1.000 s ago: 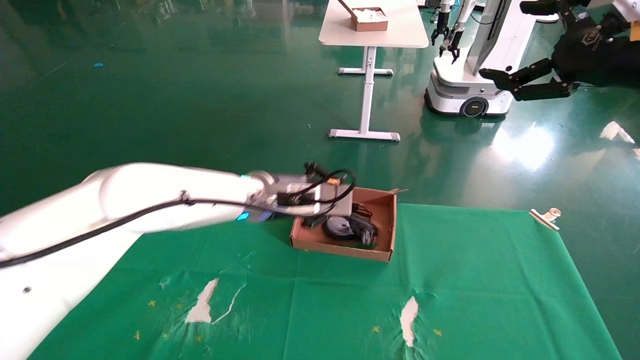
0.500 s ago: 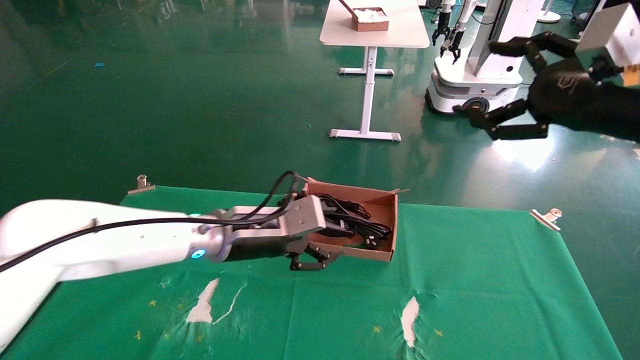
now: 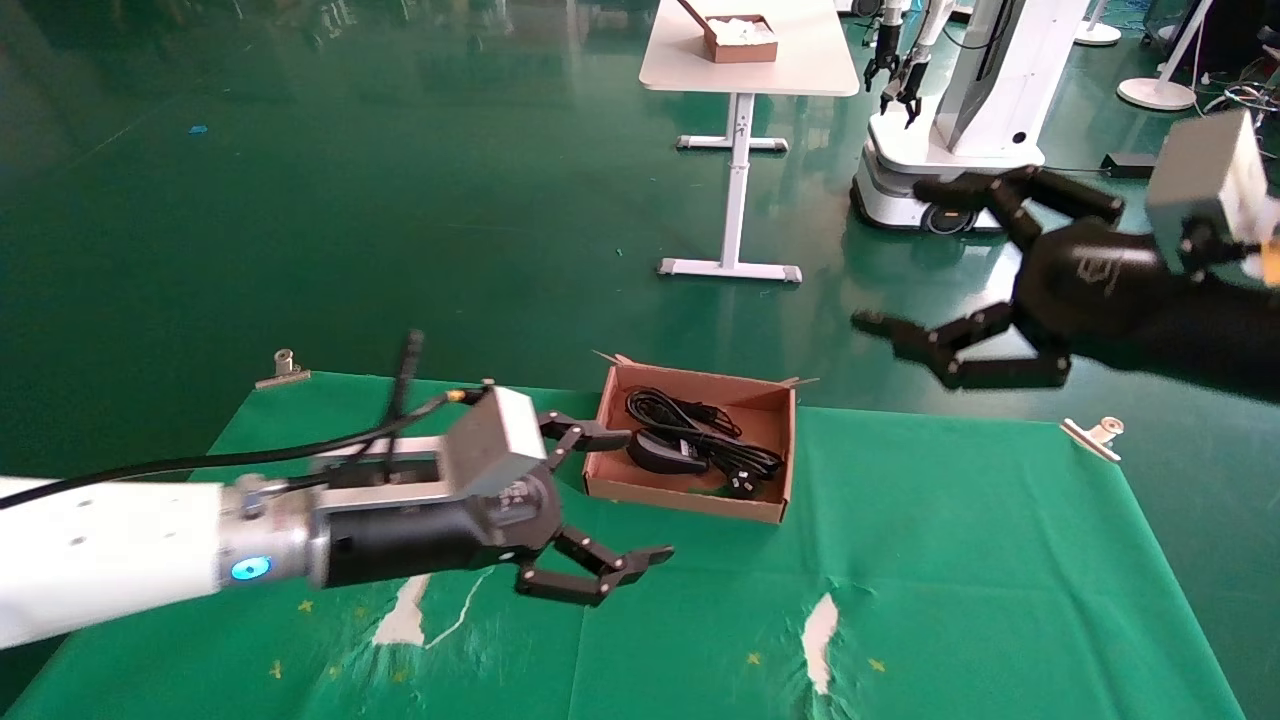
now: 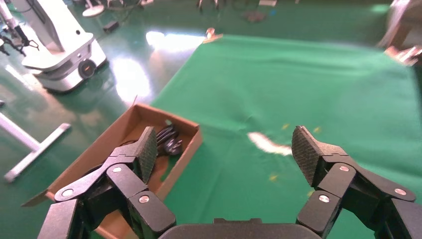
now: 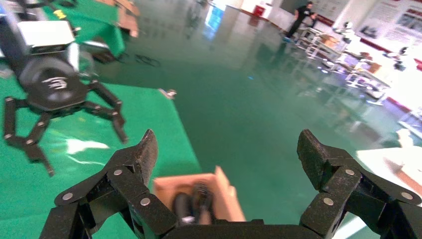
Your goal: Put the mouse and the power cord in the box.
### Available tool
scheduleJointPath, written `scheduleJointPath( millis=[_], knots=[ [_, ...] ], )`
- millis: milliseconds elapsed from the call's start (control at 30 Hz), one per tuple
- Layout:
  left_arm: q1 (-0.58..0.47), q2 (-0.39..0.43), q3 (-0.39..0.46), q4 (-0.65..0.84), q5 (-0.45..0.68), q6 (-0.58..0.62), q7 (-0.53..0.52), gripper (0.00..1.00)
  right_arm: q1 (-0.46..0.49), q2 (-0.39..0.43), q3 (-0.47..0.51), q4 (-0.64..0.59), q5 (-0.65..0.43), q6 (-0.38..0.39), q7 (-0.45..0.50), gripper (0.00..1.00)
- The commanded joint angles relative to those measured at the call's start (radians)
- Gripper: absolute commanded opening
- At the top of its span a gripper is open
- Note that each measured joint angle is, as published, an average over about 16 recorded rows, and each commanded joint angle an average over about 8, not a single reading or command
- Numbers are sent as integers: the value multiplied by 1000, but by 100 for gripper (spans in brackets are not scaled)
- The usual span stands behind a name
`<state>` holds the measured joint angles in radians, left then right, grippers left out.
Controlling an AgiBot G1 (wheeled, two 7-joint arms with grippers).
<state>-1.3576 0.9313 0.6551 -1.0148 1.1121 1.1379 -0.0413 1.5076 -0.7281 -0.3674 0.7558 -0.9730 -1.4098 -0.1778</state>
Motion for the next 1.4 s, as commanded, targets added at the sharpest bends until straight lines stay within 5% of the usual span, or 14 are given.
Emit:
scheduleJointPath(
  millis=[33,833,1400],
  knots=[
    [23,-26,-30,-22,-31,29,-12,100,-32,9,6,39,18,-6,27,100],
    [278,-314,-369,-264,-375,352,-143,100,-405,109,82,494,227,-80,342,100],
    [289,-326,-383,-274,-391,365,-148,100,-447,121,92,544,252,-89,371,100]
  ],
)
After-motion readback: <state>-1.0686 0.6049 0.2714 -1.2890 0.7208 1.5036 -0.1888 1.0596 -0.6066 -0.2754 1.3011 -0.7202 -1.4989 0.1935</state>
